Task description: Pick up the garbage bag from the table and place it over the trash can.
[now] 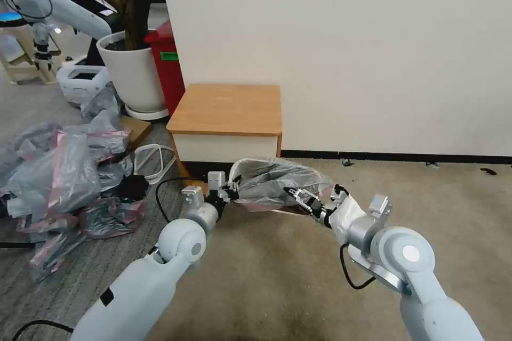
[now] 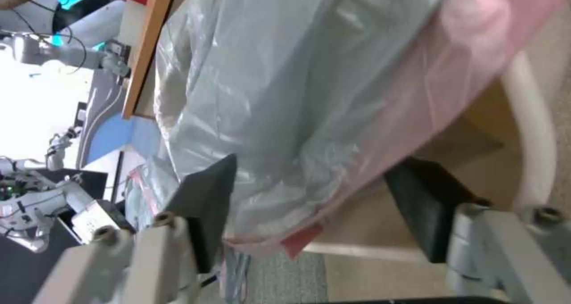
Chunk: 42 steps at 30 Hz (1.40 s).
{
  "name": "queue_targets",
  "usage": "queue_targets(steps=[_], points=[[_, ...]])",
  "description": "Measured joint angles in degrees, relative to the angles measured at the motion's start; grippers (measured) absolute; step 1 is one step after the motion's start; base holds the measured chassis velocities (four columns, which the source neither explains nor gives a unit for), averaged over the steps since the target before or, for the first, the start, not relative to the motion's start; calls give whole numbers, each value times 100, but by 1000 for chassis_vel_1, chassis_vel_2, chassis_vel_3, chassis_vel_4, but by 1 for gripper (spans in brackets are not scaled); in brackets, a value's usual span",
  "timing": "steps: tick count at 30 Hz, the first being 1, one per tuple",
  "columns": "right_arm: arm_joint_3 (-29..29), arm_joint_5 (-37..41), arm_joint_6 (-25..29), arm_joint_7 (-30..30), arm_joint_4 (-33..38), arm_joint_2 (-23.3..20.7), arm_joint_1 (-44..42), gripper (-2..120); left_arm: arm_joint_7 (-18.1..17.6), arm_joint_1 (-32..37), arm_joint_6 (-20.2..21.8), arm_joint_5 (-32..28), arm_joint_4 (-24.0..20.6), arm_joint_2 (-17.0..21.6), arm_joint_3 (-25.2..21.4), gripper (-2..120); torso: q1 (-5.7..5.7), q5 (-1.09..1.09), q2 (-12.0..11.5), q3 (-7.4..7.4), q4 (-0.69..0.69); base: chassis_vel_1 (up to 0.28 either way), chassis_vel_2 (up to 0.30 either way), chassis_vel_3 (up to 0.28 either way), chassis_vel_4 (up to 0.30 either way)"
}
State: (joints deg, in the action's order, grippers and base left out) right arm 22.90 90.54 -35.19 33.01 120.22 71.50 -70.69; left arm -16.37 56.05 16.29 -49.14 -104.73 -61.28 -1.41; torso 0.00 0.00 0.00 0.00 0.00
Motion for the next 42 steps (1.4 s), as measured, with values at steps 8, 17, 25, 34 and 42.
queue_targets(steps=[8,17,25,34,42], points=[[-25,-215,96,-261,-132,29,-1,31,-6,-66,3,-44,29,-7,51,3,0,0,0,0,0,0,0,0,0],[-43,-300,161,-285,-169,67,22,10,-14,-95,3,-54,39,-20,94,3,0,0,0,0,0,0,0,0,0],[-96,-584,361,-304,-33,58,-72,0,-20,-100,0,-55,65,-27,97,3,0,0,0,0,0,0,0,0,0],[-137,-991,507,-361,154,81,-273,0,-84,-94,-26,-55,82,-48,60,3,0,0,0,0,0,0,0,0,0],[7,-970,516,-175,504,33,-514,0,-127,-113,-90,-75,126,-76,3,3,-1,0,0,0,0,0,0,0,0]])
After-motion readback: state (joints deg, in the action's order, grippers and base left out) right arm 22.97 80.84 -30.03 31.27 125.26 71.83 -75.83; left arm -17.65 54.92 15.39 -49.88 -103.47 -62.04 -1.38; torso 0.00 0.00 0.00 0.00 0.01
